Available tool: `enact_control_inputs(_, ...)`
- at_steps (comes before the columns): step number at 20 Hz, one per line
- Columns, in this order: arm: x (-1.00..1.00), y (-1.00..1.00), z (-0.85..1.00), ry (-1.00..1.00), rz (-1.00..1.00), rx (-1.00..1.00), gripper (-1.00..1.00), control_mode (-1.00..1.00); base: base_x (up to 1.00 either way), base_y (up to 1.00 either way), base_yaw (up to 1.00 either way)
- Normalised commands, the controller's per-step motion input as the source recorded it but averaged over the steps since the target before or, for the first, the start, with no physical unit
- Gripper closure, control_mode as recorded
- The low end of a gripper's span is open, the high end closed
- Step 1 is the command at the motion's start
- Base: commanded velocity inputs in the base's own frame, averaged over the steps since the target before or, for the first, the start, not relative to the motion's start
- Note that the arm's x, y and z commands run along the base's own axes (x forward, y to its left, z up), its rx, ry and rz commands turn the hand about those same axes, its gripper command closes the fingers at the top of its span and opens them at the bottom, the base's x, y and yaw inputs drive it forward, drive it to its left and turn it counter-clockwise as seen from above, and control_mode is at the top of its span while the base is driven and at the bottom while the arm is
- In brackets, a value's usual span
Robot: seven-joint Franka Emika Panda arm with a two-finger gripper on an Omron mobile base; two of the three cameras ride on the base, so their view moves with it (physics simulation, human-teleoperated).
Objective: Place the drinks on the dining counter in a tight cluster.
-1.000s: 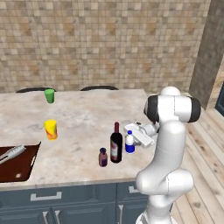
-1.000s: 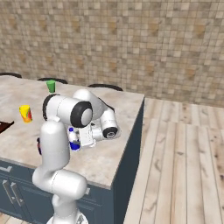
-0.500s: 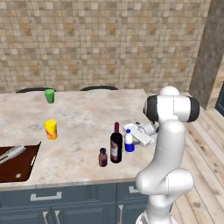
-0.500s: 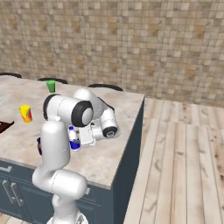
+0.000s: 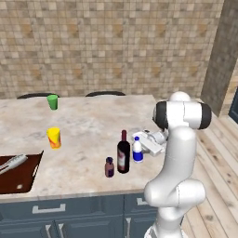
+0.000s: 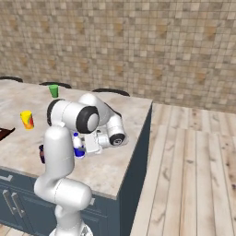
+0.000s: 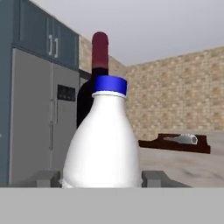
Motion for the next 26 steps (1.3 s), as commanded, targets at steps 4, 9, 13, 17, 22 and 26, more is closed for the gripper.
enact_control_inputs(4,0.00,-0.15,-0.20,-0.07,0.00,0.00,-1.00,-1.00,0.00,0.00,0.00)
enact_control_inputs(9,0.00,-0.18,-0.08,-0.08,0.00,0.00,-1.00,-1.00,0.00,0.00,0.00)
enact_control_inputs(13,0.01,-0.20,-0.01,-0.06,0.00,-0.01,-1.00,-1.00,0.00,0.00,0.00)
enact_control_inputs(17,0.06,-0.24,0.00,-0.01,0.00,-0.01,-1.00,-1.00,0.00,0.00,0.00)
enact_control_inputs(22,-0.15,-0.29,0.04,-0.01,-0.05,-0.01,-1.00,-1.00,0.00,0.00,0.00)
enact_control_inputs(26,-0.46,-0.09,0.17,-0.06,-0.19,-0.06,-1.00,-1.00,0.00,0.00,0.00)
